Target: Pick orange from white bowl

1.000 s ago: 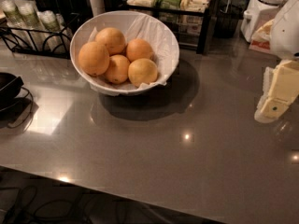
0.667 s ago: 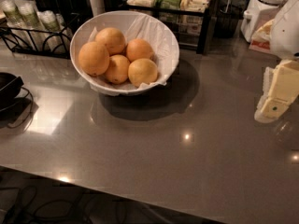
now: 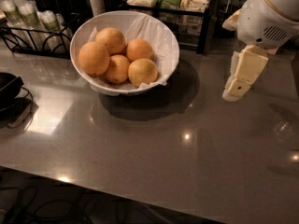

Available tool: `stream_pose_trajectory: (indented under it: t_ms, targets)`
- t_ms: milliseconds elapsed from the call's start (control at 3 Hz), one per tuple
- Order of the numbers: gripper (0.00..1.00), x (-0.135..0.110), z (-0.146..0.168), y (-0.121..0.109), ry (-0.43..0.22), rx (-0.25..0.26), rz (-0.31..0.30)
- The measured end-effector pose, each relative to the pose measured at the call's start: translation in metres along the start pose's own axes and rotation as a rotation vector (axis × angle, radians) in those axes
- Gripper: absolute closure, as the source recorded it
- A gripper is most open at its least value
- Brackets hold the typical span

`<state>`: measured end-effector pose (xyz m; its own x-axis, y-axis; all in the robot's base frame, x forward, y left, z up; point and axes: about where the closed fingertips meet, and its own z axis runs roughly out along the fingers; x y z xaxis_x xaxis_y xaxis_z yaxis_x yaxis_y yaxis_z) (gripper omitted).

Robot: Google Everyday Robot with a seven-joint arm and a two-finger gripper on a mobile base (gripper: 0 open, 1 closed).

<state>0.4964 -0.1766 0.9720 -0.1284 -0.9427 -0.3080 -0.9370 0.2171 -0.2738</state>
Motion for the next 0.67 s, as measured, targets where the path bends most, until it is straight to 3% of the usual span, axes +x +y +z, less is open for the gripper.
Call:
stream_pose_trajectory:
  t_ms: [333, 667]
  targets:
    - [0.0, 0.0, 0.0, 0.0, 0.0, 0.0, 0.0]
    - [0.0, -0.01, 0.015, -0.012, -0.065, 0.018, 0.051]
